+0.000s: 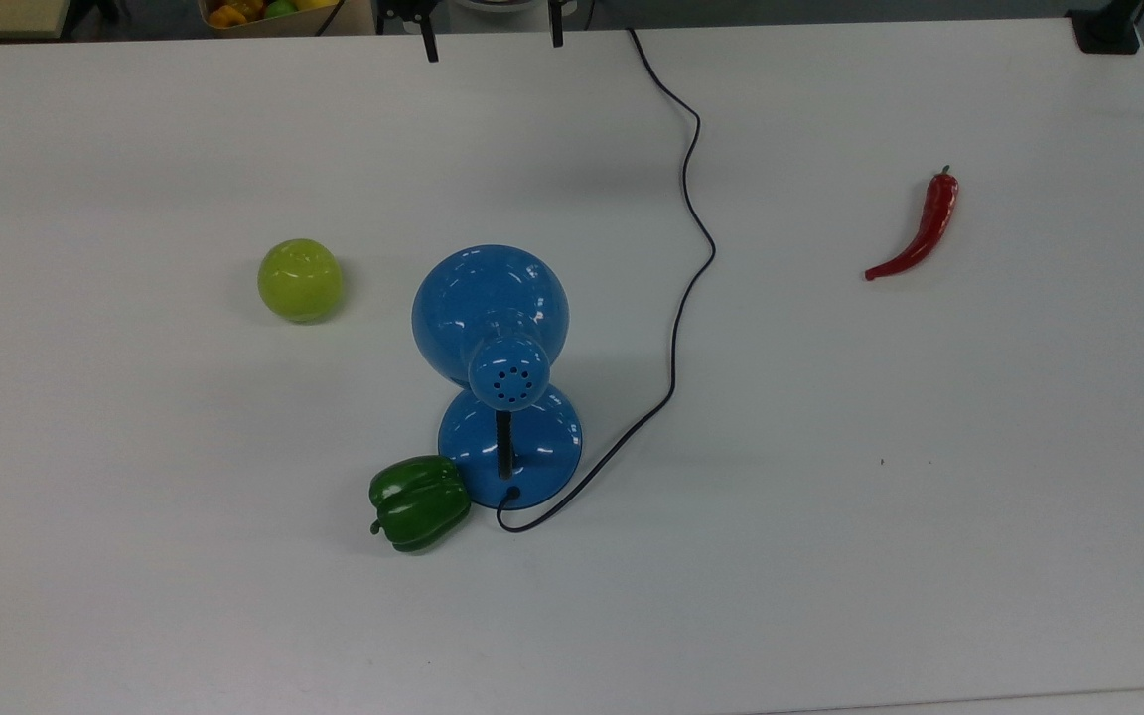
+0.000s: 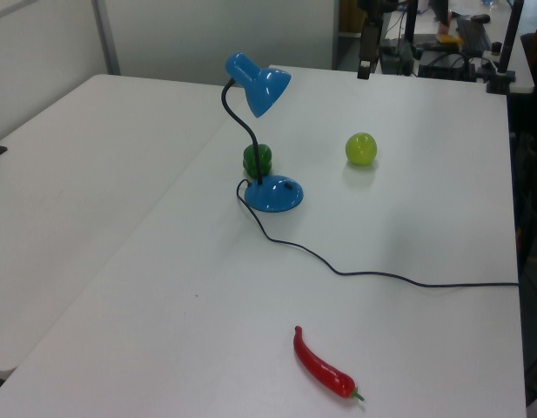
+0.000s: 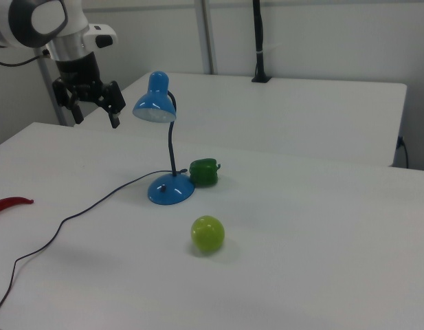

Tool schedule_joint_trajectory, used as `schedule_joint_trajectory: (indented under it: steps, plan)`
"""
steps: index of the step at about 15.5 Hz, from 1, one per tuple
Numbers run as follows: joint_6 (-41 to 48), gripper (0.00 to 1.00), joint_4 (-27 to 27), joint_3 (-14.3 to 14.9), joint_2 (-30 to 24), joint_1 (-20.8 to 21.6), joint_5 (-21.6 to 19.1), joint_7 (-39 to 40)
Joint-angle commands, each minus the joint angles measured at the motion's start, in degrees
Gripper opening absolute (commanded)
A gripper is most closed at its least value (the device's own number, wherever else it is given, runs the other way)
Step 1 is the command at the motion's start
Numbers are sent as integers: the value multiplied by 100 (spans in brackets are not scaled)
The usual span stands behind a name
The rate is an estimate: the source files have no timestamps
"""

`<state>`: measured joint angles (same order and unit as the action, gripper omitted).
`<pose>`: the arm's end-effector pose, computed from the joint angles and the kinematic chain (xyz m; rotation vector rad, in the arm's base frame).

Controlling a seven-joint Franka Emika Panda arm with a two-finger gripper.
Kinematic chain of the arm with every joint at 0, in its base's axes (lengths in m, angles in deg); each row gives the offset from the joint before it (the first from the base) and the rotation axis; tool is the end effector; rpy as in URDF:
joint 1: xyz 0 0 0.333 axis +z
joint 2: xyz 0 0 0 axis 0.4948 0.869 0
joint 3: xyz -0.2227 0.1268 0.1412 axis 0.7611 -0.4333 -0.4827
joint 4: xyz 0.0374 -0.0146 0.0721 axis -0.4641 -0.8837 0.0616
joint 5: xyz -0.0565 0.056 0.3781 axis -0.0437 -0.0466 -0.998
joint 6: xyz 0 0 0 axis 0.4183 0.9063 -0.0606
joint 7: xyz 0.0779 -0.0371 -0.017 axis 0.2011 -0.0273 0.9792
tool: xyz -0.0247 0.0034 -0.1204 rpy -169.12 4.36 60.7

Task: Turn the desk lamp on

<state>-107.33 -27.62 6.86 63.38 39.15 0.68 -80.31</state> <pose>0.5686 0.0713 0.5780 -3.0840 -0.3127 -0.1449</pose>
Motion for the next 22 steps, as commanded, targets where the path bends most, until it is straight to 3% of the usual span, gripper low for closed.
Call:
schedule_joint_trajectory:
  steps: [1,18,22]
  plan:
    - [-131,100,-94,-10,-30,26,-118,114]
    - [-105,100,-138,-19,-39,26,-127,149]
    - [-132,71,-129,-19,-39,0,-127,211]
